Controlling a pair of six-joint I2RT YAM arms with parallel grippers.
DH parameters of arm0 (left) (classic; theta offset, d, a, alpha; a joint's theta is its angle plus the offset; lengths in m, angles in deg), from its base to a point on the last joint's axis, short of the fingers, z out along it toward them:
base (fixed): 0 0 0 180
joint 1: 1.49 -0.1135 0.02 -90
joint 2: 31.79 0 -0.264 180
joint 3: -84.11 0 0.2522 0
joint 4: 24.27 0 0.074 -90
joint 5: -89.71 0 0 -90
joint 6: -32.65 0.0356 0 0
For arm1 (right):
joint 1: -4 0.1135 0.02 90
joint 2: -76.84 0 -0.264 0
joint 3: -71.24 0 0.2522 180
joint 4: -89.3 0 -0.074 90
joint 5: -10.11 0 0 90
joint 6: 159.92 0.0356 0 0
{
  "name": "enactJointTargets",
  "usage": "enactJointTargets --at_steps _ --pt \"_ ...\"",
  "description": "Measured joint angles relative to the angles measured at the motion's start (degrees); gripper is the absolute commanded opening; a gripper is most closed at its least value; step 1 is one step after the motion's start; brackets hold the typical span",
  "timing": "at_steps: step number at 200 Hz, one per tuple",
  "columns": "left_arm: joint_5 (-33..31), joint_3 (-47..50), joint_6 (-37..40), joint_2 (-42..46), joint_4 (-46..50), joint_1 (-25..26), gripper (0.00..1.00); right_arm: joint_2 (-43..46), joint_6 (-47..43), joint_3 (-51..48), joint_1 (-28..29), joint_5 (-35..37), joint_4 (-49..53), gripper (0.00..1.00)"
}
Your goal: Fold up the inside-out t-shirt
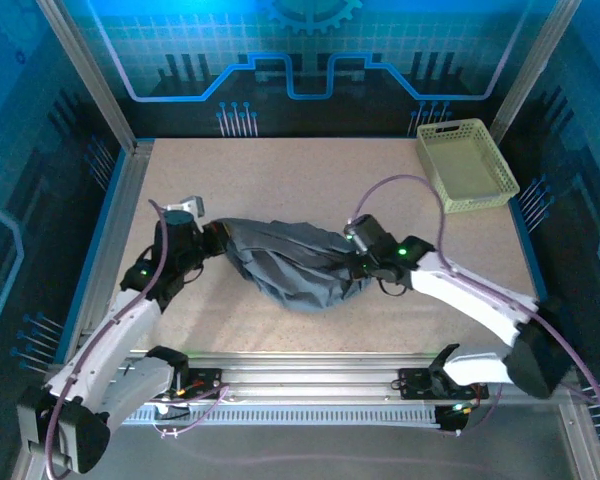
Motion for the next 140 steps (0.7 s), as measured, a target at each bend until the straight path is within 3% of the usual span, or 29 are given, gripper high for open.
enactJointTargets --at_steps 47,66,84,97,112,140 --pt "3.08 -6.08 -3.02 4.92 -2.12 -1.66 0.0 18.27 -3.56 3.78 -3.21 -5.84 -0.57 0.0" --pt "3.45 -5.68 -4.04 4.87 -3.39 -1.66 0.0 20.46 -3.3 0.74 -4.66 -6.47 -1.46 0.0" --pt "3.48 -2.56 -5.33 0.55 -4.94 -1.66 0.0 16.94 -0.98 -6.36 -5.14 -6.86 -3.15 0.0" --pt "4.0 1.66 -6.38 -4.2 -5.31 -1.66 0.0 11.23 1.18 -11.69 -5.11 -7.28 -3.76 0.2" --pt "4.96 6.43 -6.97 -9.55 -4.22 -1.66 0.0 5.35 3.13 -15.67 -4.81 -6.75 -2.4 0.37" --pt "6.58 11.5 -8.07 -11.58 -2.4 -1.66 0.0 3.48 4.02 -13.22 -1.16 -2.54 3.04 0.4"
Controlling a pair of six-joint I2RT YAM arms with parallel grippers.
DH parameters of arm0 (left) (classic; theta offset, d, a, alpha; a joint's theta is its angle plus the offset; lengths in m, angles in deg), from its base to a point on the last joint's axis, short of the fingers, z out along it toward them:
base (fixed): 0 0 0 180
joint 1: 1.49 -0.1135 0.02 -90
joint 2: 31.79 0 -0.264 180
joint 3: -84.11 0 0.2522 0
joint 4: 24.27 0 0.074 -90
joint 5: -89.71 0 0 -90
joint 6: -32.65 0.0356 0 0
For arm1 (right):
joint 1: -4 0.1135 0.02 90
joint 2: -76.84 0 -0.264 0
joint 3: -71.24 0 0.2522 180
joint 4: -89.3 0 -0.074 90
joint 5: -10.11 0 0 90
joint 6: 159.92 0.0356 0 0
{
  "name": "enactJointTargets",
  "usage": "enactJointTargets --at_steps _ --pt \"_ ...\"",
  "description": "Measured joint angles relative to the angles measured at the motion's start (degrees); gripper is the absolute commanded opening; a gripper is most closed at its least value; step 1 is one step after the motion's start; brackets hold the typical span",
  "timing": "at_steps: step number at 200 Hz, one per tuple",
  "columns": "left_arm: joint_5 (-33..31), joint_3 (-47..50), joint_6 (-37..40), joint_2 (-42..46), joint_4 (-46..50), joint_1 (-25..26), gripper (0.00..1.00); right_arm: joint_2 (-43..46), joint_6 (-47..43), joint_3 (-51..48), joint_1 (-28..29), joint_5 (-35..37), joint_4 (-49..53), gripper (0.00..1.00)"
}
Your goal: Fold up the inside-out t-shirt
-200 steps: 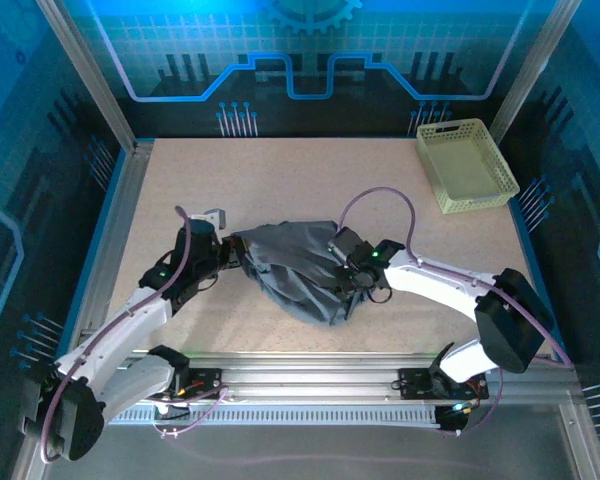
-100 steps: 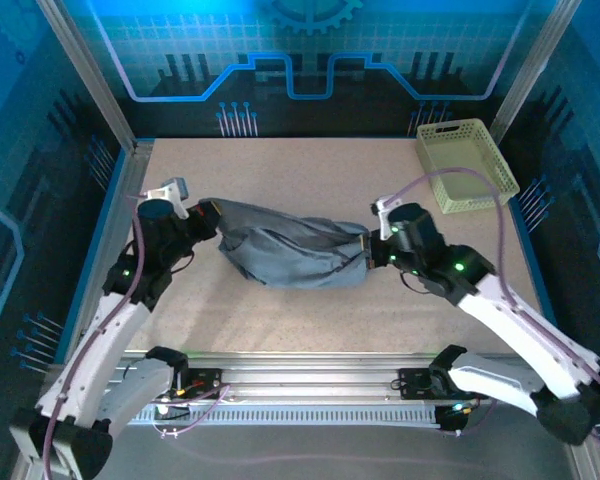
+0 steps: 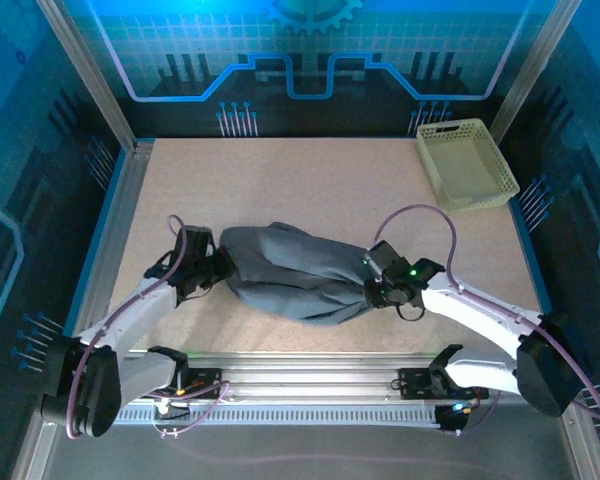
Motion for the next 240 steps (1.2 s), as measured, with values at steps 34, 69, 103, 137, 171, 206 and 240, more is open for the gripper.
enactJointTargets --at_steps 34,69,103,137,171,206,240 --pt "0.31 -0.13 0.04 2.03 -0.52 0.0 0.0 -0.87 -2.67 13.66 8.63 4.57 1.44 0.39" --pt "0.31 -0.24 0.07 3.06 -0.76 0.0 0.0 -8.44 -3.48 18.75 11.89 3.69 -0.74 0.37" --pt "0.31 -0.24 0.24 3.23 -0.74 0.0 0.0 -15.17 -3.04 17.66 12.81 3.02 -1.25 0.34" --pt "0.31 -0.24 0.24 3.34 -0.74 0.0 0.0 -18.62 -1.95 17.66 12.59 2.86 -2.01 0.32" --pt "0.31 -0.24 0.24 3.34 -0.76 0.0 0.0 -22.43 -0.96 17.66 10.54 2.4 -3.13 0.32" --pt "0.31 -0.24 0.24 3.56 -0.74 0.0 0.0 -25.16 0.15 17.66 8.07 2.8 -3.72 0.32" --pt "0.28 -0.24 0.24 3.78 -0.74 0.0 0.0 -26.99 0.7 17.68 6.73 5.27 -4.09 0.36"
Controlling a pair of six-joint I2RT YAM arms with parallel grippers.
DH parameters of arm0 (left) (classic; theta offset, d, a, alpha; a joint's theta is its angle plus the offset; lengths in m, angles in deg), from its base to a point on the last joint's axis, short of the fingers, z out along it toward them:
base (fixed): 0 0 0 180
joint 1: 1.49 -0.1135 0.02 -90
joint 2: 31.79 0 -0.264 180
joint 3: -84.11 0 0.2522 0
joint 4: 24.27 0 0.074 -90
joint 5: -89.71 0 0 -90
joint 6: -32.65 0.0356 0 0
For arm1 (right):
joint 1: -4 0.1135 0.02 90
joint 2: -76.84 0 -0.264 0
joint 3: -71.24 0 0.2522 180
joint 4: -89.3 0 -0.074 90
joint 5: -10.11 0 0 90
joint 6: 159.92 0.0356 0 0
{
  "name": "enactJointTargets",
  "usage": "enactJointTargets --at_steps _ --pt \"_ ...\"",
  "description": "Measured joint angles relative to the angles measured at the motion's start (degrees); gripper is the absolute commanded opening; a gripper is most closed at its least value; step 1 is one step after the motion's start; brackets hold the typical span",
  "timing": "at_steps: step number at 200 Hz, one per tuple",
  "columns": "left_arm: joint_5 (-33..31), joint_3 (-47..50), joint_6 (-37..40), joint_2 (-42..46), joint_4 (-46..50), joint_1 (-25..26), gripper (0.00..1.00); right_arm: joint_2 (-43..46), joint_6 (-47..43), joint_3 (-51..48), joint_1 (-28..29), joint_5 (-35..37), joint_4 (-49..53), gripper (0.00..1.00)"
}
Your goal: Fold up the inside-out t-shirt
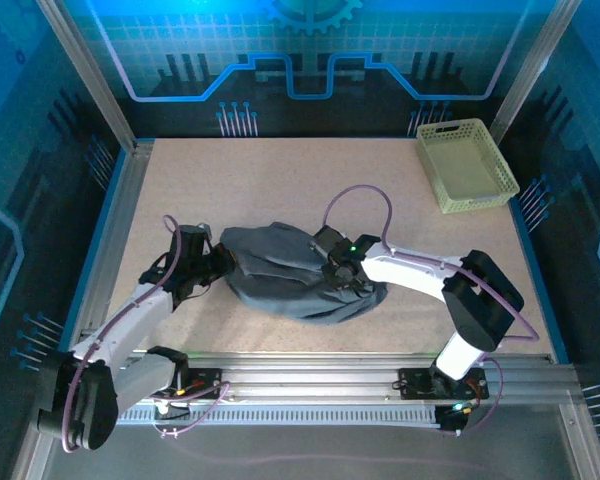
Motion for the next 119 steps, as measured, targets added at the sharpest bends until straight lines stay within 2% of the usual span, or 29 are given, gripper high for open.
enactJointTargets --at_steps 12,32,43,69,94,119 --pt "0.02 0.0 0.0 0.0 0.0 0.0 0.0 -0.94 0.0 0.02 -0.04 0.33 -0.15 0.33" --pt "0.0 0.0 0.02 0.0 0.0 0.0 0.0 -1.97 -0.11 0.02 -0.07 0.96 -0.42 0.07" --pt "0.0 -0.07 0.02 0.02 0.04 0.0 0.0 -1.9 -0.17 0.04 -0.07 1.22 -0.5 0.0" --pt "-0.02 -1.18 0.24 0.63 0.85 0.0 0.0 1.16 -1.11 0.07 -0.07 0.94 0.11 0.0" --pt "-0.24 -4.76 1.36 2.08 2.03 0.0 0.0 11.02 -3.02 2.4 -0.22 -0.63 2.64 0.0" --pt "-0.48 -12.35 2.75 3.39 5.07 0.0 0.0 21.42 -4.94 10.43 -2.14 -3.85 5.31 0.0"
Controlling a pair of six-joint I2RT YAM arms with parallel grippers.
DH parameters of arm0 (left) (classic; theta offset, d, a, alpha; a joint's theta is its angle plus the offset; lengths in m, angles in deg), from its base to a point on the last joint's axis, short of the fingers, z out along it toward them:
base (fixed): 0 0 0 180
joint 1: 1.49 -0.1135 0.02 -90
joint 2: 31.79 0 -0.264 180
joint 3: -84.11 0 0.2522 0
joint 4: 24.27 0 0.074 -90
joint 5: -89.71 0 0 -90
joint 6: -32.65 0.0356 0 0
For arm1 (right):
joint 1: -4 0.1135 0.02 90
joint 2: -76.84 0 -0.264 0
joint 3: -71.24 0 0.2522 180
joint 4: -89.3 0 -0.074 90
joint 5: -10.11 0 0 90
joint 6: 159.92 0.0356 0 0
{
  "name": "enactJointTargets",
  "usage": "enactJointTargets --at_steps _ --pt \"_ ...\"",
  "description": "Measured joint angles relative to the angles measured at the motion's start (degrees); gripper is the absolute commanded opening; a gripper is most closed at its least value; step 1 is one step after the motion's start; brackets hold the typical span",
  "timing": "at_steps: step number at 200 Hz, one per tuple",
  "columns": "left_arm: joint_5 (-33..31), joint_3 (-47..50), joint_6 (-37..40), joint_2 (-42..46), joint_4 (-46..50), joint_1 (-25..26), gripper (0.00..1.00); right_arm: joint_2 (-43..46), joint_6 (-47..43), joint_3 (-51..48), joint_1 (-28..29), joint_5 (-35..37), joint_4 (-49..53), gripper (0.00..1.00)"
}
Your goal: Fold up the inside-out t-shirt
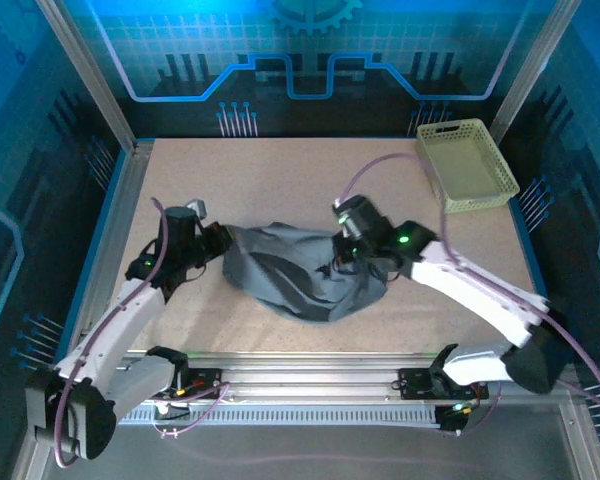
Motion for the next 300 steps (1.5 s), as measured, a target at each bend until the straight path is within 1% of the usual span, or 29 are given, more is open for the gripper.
enactJointTargets --at_steps 20,38,57,69,76,91,107,119,129,143,157,179,191,203,214,225,244,267,285,300 --pt "-0.26 -7.45 2.05 2.99 1.62 0.0 0.0 6.56 -1.6 7.17 -1.53 -1.6 1.92 0.0" --pt "-1.55 -10.4 3.39 8.07 0.96 0.0 0.0 12.2 -2.45 10.67 -2.75 -3.61 2.84 0.0" --pt "-2.86 -10.32 3.5 11.61 0.5 0.0 0.0 16.65 -2.47 9.55 -4.44 -5.57 2.62 0.0" --pt "-3.74 -9.86 3.43 10.14 0.57 0.0 0.0 17.84 -2.25 6.1 -5.7 -7.54 1.33 0.0" --pt "-4.26 -9.64 3.45 7.67 0.83 0.0 0.0 17.49 -2.12 3.74 -6.54 -8.79 0.7 0.0" --pt "-5.05 -9.77 3.5 -1.57 1.81 0.0 0.0 13.35 -1.64 -1.53 -8.61 -10.69 -0.42 0.0" --pt "-5.35 -11.91 4.61 -15.19 5.66 0.0 0.0 3.56 -1.55 -4.7 -10.34 -11.56 -1.38 0.0" --pt "-5.68 -13.64 5.16 -23.43 8.81 0.0 0.0 -4.24 -1.6 -5.2 -11.21 -11.45 -1.64 0.0" --pt "-6.1 -13.88 5.55 -27.06 10.71 0.0 0.0 -9.9 -1.62 -5.18 -11.78 -11.34 -1.95 0.0" --pt "-6.88 -13.88 5.9 -27.82 13.31 0.0 0.0 -14.03 -1.81 -4.85 -12.31 -11.3 -2.05 0.0" --pt "-7.85 -13.88 5.9 -26.1 13.77 0.0 0.0 -15.74 -2.08 -2.82 -12.44 -11.32 -1.64 0.0" --pt "-8.85 -13.77 5.86 -22.25 13.55 0.0 0.0 -16.06 -2.71 3.37 -12.41 -10.21 -1.73 0.0" --pt "-9.09 -12.5 5.84 -18.71 12.02 0.0 0.0 -15.78 -3.19 6.14 -12.41 -8.76 -2.05 0.0" --pt "-9.11 -9.99 5.79 -12.87 10.29 0.0 0.0 -13.81 -4.13 6.64 -12.39 -7.39 -2.69 0.0" --pt "-9.29 -7.98 5.81 -6.21 9.62 0.0 0.0 -10.54 -5.11 6.25 -12.41 -6.56 -2.21 0.0" --pt "-9.51 -7.15 5.79 0.31 9.27 0.0 0.0 -5.31 -6.21 5.38 -12.41 -5.9 -1.84 0.0" --pt "-8.7 -9.2 4.94 8.61 9.03 0.0 0.0 4.68 -7.93 5.75 -12.41 -6.14 -1.09 0.0" --pt "-3.78 -17.73 3.85 11.26 7.89 0.0 0.0 13.55 -9.66 12.22 -12.37 -9.77 0.48 0.0" --pt "0.81 -23.21 3.02 12.44 5.29 0.0 0.0 18.1 -10.21 16.94 -11.91 -12.37 0.37 0.0" --pt "2.69 -25.94 3.04 13.27 4.24 0.02 0.0 20.81 -10.23 18.99 -11.45 -13.68 0.76 0.0"
